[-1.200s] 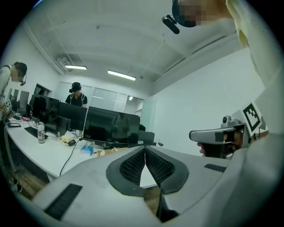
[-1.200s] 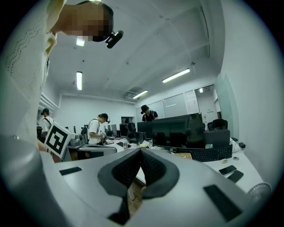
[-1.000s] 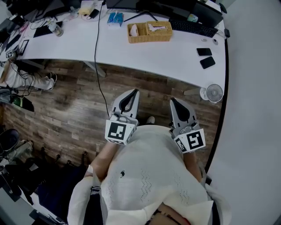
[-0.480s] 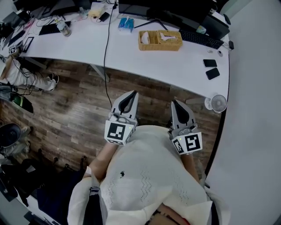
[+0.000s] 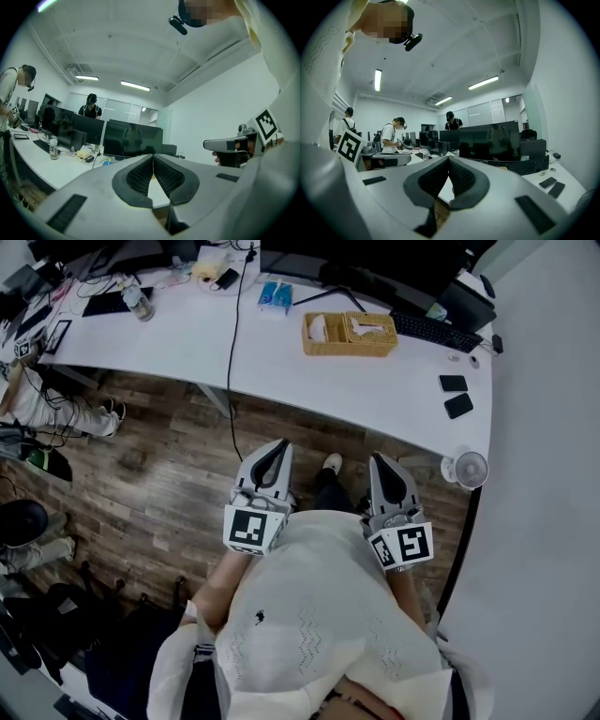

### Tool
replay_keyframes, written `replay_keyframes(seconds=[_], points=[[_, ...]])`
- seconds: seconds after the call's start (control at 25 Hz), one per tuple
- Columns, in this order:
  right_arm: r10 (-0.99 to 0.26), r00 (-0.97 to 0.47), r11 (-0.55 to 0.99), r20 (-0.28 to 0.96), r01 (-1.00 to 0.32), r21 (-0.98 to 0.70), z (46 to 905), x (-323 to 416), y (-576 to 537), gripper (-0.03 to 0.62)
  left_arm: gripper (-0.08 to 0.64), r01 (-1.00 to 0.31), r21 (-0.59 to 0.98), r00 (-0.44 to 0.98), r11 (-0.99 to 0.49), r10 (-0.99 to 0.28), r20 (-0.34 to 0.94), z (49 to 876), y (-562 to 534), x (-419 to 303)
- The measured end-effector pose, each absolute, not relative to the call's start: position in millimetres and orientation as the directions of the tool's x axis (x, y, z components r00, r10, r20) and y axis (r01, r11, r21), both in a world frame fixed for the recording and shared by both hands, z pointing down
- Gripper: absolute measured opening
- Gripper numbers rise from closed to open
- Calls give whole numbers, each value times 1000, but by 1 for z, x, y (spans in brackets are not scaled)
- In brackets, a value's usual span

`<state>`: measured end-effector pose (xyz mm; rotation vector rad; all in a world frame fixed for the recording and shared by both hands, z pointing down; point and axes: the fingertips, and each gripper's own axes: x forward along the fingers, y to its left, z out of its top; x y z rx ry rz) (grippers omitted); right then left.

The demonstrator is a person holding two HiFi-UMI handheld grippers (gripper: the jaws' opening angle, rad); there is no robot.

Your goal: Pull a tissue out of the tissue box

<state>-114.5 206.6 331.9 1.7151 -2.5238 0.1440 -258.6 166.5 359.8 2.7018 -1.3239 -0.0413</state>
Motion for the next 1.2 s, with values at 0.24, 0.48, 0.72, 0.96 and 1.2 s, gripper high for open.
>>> replay_keyframes(seconds=[0.24, 0.48, 0.72, 0.96, 1.2], points=[[-919, -371, 372, 135, -928, -22, 338, -113, 184, 1, 15, -808, 118, 584, -577, -811, 32, 360, 148, -269], [-914, -382, 383, 134, -923, -16, 338, -107, 156, 2, 15, -823, 118, 565, -556, -823, 64, 365, 126, -267], [-904, -394, 393, 165, -919, -39, 351, -90, 129, 2, 15, -827, 120, 560, -550, -825, 78, 371, 103, -248], [-897, -407, 402, 174, -913, -62, 357, -71, 86, 2, 15, -838, 99, 546, -537, -831, 106, 375, 65, -231], [-885, -429, 422, 181, -903, -79, 358, -53, 41, 2, 15, -850, 102, 526, -517, -843, 113, 368, 30, -205]])
